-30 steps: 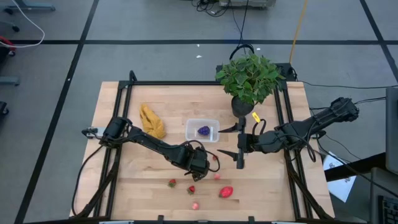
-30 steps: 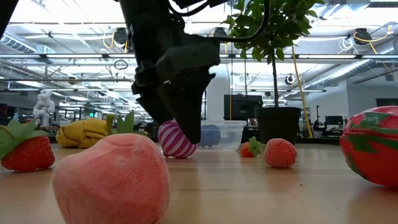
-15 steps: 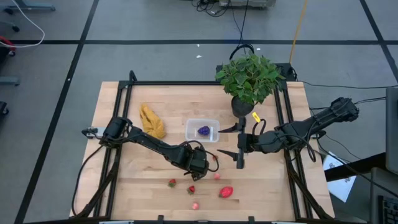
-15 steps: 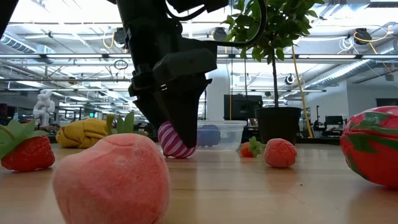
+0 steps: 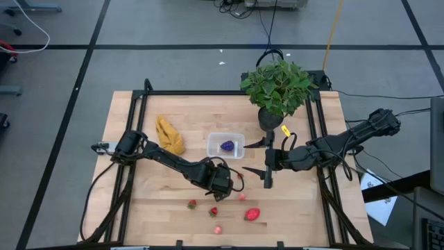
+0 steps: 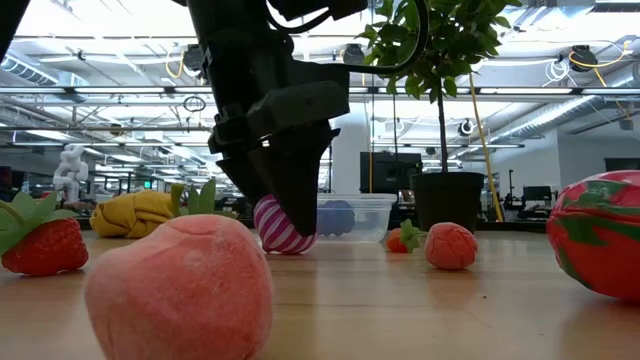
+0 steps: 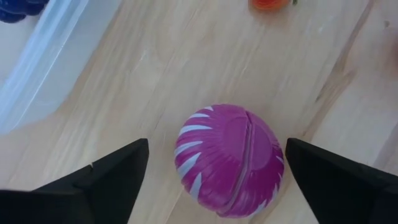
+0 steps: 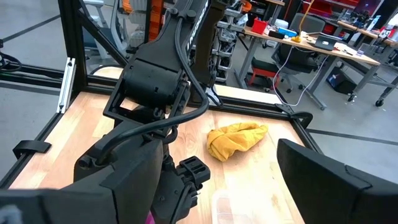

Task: Pick and placing Produce into tupperware
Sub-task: Put the purple onion into the transparent bin

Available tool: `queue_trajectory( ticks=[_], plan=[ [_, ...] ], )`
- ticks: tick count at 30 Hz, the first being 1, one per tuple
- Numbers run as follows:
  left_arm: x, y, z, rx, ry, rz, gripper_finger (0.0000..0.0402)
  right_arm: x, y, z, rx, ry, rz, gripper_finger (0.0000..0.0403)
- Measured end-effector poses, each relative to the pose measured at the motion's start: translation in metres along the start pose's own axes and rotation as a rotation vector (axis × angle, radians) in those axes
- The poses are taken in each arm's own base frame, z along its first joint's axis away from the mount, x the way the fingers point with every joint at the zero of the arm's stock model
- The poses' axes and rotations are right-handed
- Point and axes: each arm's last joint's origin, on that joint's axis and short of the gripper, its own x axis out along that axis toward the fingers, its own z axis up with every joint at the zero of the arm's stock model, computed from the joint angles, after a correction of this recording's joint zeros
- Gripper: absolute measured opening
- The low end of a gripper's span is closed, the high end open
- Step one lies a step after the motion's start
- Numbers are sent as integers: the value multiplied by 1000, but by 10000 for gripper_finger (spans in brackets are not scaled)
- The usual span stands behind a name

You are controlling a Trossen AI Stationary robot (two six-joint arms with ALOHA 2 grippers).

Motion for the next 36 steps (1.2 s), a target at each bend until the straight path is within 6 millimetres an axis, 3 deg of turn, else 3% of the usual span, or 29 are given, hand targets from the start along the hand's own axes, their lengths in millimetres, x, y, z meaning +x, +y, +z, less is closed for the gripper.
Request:
queue_trajectory(
  ticks=[8,14,36],
  plan=[
    [0,0,0,4,0,0,302,0,0,0,0,0,0,309],
    [0,0,0,3,-1,-1,274,0,0,0,0,0,0,309],
    [-1,-1,-1,6,11,-18,269,0,0,0,0,0,0,309]
  ],
)
